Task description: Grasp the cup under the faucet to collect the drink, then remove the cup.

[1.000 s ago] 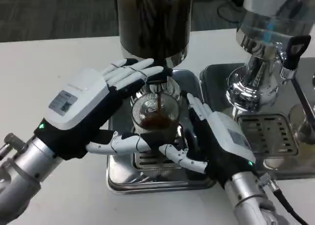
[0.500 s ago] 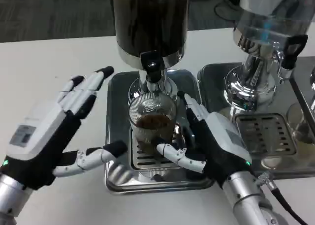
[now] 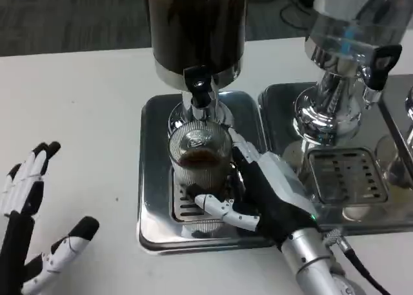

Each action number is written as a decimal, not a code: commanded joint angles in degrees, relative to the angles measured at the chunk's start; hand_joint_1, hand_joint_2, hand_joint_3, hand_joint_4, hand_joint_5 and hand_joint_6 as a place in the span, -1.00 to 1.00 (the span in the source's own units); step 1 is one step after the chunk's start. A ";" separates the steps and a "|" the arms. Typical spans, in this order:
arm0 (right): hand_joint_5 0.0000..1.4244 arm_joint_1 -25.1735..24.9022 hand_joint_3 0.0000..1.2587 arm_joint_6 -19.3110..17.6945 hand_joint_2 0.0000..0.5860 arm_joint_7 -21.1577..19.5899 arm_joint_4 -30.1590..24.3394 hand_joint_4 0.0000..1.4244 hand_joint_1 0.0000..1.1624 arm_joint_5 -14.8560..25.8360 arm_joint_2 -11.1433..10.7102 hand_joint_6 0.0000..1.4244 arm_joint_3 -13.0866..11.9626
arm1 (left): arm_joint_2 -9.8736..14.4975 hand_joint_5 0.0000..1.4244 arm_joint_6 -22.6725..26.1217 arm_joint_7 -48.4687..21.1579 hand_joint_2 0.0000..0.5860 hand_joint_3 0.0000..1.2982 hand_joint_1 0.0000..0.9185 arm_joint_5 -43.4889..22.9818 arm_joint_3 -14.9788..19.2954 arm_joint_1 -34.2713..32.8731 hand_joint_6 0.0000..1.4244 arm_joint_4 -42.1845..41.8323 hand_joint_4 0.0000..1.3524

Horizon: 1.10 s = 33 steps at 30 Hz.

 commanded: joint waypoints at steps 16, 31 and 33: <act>-0.95 -3.49 -1.00 -8.69 -0.36 -4.54 10.64 -1.00 -0.09 2.97 4.32 -0.62 -0.08 | -0.97 -0.87 -2.54 1.14 -0.42 -0.49 -1.00 -1.35 -0.53 1.01 -1.00 7.36 -1.00; -0.74 -4.09 -1.00 -8.64 -0.40 -1.51 13.86 -0.89 0.04 6.73 6.09 -0.43 -0.24 | -1.26 -0.81 -2.35 -0.24 -0.29 -0.33 -1.00 -3.73 -0.51 1.27 -1.00 8.05 -1.00; -0.71 -4.10 -1.00 -8.95 -0.42 -1.21 14.02 -0.86 0.07 7.14 6.01 -0.42 -0.24 | -1.30 -0.81 -2.32 -0.33 -0.28 -0.31 -1.00 -3.91 -0.55 1.30 -1.00 7.95 -1.00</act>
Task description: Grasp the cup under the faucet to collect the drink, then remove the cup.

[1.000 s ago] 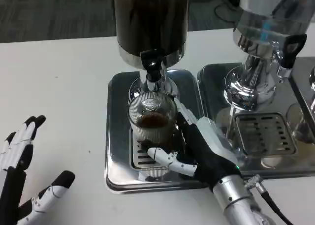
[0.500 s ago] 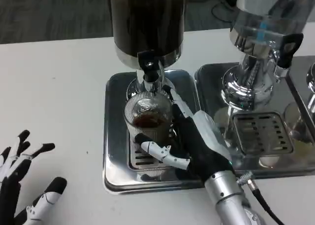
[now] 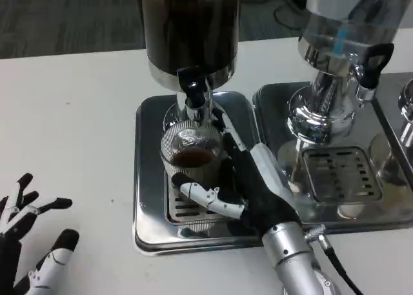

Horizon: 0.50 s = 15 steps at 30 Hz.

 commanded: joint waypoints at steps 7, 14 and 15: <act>-0.65 0.26 -1.00 -0.38 -0.41 4.54 3.56 -0.81 0.12 2.53 0.83 -0.40 0.91 | -0.52 -0.80 -0.08 -0.51 -0.29 -0.25 -1.00 -1.14 -0.22 0.35 -1.00 0.63 -1.00; -0.56 0.63 -0.98 0.52 -0.43 4.51 3.21 -0.73 0.20 1.73 0.87 -0.33 1.42 | -0.68 -0.79 -0.11 -0.94 -0.28 -0.20 -1.00 -1.67 -0.26 0.51 -1.00 0.56 -1.00; -0.54 0.71 -0.96 0.60 -0.44 4.24 3.13 -0.72 0.22 1.47 0.85 -0.31 1.44 | -0.71 -0.79 -0.08 -0.95 -0.28 -0.20 -1.00 -1.72 -0.29 0.50 -1.00 0.55 -1.00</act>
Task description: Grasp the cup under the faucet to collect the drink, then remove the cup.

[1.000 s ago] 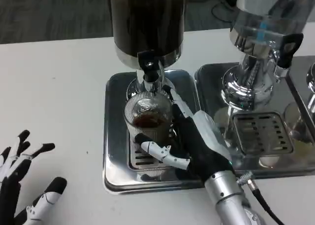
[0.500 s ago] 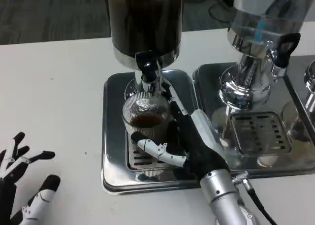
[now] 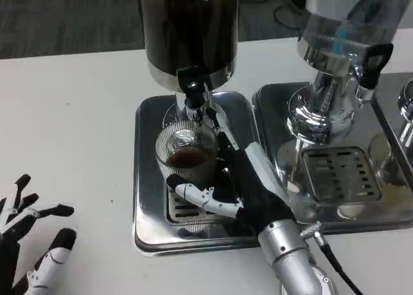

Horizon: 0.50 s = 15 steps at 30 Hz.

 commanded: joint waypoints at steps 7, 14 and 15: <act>-0.45 2.37 -0.81 2.20 -0.40 0.20 0.63 -0.64 0.35 -1.84 0.43 -0.20 1.60 | -0.53 -0.78 -0.04 -1.13 -0.30 -0.17 -1.00 -1.47 -0.29 0.40 -1.00 0.48 -1.00; -0.36 2.31 -0.66 1.58 -0.41 -2.38 1.10 -0.56 0.41 -3.11 1.31 -0.09 2.19 | -0.07 -0.78 0.16 -0.34 -0.29 -0.17 -1.00 0.66 -0.54 0.40 -1.00 -0.28 -1.00; -0.34 2.24 -0.63 1.49 -0.42 -2.42 1.25 -0.54 0.43 -3.26 1.28 -0.06 2.30 | -0.15 -0.78 0.16 -0.34 -0.29 -0.17 -1.00 0.75 -0.52 0.42 -1.00 -0.39 -1.00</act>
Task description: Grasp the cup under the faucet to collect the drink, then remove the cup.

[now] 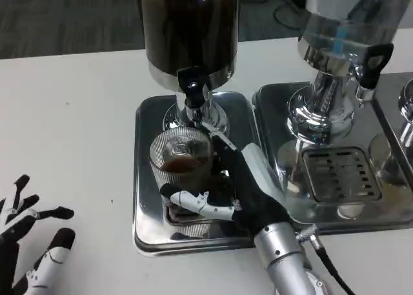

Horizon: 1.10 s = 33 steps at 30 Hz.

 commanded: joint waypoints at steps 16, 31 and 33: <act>-0.07 2.07 -0.42 -3.12 -0.40 -7.19 3.25 -0.36 0.51 -2.08 1.58 0.38 0.55 | 0.62 -0.78 0.70 0.83 -0.31 -0.17 -1.00 4.01 -0.27 0.75 -1.00 -1.37 -1.00; 0.14 2.11 -0.34 -7.30 -0.35 -10.72 5.08 -0.25 0.57 -2.31 2.09 0.75 0.25 | 0.79 -0.77 0.54 0.25 -0.31 -0.18 -1.00 3.44 -0.38 0.62 -1.00 -1.06 -1.00; 0.14 1.97 -0.33 -7.58 -0.38 -11.49 5.08 -0.24 0.57 -3.05 2.02 0.76 0.51 | 0.84 -0.77 0.52 0.18 -0.31 -0.18 -1.00 3.39 -0.42 0.55 -1.00 -0.99 -1.00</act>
